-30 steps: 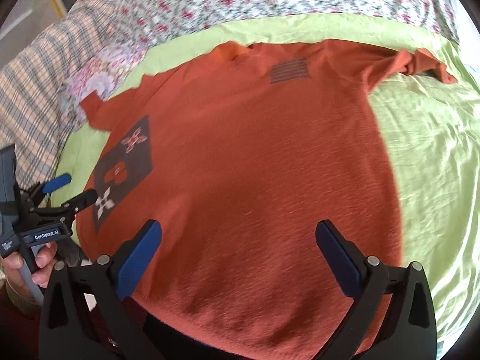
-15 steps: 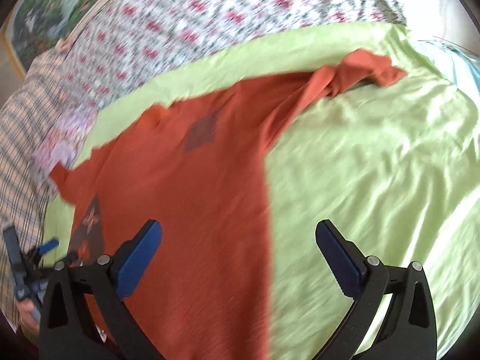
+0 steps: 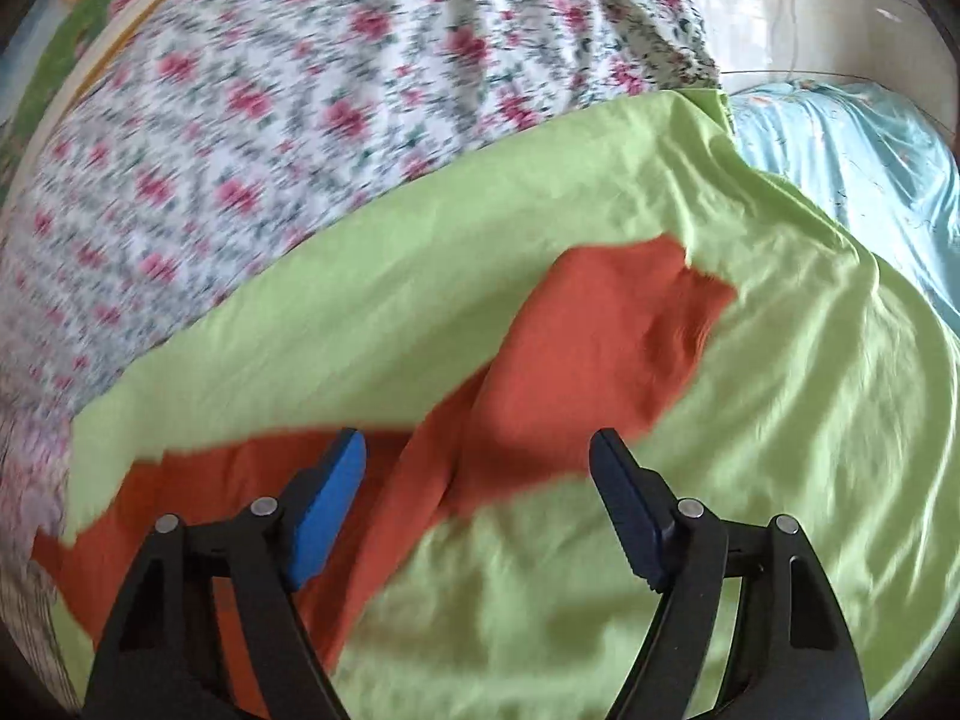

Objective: Fold small clothes
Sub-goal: 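Grasp the sweater sleeve cuff with the right gripper, then fold the sleeve across the sweater body with the right gripper and release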

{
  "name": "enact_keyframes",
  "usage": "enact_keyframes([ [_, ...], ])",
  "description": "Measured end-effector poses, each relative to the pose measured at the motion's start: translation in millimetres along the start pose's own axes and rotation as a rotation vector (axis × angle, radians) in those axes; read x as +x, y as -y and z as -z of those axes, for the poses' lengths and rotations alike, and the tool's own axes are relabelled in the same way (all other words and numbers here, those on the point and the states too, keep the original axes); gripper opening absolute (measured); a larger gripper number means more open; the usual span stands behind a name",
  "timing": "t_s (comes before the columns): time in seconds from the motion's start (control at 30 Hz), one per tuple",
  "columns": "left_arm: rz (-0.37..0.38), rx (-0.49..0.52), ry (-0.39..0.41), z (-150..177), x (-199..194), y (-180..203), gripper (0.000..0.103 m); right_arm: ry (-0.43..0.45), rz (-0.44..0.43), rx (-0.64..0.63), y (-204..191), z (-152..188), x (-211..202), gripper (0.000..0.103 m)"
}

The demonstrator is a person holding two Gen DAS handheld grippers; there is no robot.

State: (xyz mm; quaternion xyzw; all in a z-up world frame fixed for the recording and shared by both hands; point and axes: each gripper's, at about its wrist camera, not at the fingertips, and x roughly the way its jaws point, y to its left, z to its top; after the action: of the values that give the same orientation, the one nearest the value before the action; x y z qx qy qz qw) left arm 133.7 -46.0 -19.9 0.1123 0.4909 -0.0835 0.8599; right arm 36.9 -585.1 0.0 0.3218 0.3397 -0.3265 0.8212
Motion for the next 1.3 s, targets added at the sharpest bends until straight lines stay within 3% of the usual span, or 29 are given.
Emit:
enact_keyframes([
  [0.17, 0.002, 0.007, -0.02, -6.3, 11.8, 5.8, 0.102, -0.024, 0.091, 0.062, 22.8, -44.6, 63.3, 0.076],
  [0.23, 0.003, 0.009, -0.023, -8.1, 13.3, 7.6, 0.102, -0.046, 0.128, 0.068, 29.7, -50.2, 87.6, 0.063],
  [0.4, 0.015, 0.008, -0.013, -8.2, 13.4, 7.6, 0.102, -0.045, 0.141, 0.023, 32.2, -46.3, 105.9, 0.008],
  [0.53, 0.038, -0.007, -0.007, -6.3, 11.4, 5.8, 0.102, 0.022, -0.011, -0.022, 6.8, -36.6, 72.5, 0.007],
  [0.67, 0.051, -0.015, 0.026, -0.2, -0.3, 2.8, 0.102, 0.055, -0.191, -0.119, -48.0, -12.3, 32.5, 0.007],
  [0.9, 0.043, -0.074, 0.071, 12.5, -16.1, -24.7, 0.102, 0.022, -0.527, -0.288, -179.7, 51.4, -5.3, 0.007],
  [1.03, 0.095, -0.15, 0.075, 18.1, -21.3, -51.8, 0.102, -0.01, -0.681, -0.377, -246.7, 101.7, -8.3, 0.007],
  [1.2, 0.214, -0.263, 0.091, 22.6, -25.2, -88.0, 0.102, -0.136, -0.745, -0.486, -296.9, 162.4, 11.4, 0.007],
  [1.3, 0.266, -0.302, 0.088, 17.3, -20.2, -101.7, 0.102, -0.209, -0.754, -0.56, -306.1, 191.1, 18.4, 0.007],
])
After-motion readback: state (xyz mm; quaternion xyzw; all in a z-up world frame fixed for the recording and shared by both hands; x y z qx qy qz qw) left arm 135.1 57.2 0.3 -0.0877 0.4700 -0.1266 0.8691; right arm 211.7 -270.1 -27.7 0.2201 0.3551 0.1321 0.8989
